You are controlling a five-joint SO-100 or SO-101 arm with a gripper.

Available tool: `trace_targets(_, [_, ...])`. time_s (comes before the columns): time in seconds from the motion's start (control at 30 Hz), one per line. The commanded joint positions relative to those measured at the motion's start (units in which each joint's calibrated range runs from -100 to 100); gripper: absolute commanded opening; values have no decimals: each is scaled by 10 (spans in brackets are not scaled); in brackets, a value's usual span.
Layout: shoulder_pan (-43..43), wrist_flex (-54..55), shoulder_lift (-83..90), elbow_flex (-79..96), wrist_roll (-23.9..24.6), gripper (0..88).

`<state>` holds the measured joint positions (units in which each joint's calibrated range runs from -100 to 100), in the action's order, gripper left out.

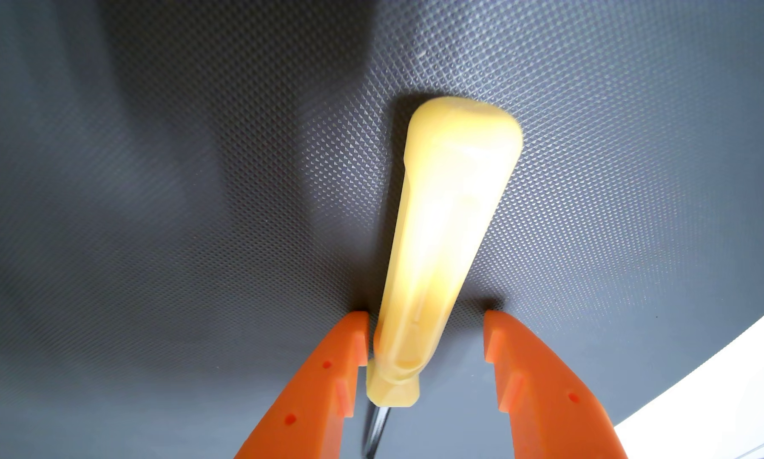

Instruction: Grab the yellow screwdriver

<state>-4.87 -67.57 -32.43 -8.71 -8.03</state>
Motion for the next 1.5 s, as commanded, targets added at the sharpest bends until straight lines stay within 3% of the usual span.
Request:
trace_targets(0.0, [2, 11, 2, -8, -1, 154])
trace_targets(1.47, [3, 36, 11, 11, -1, 158])
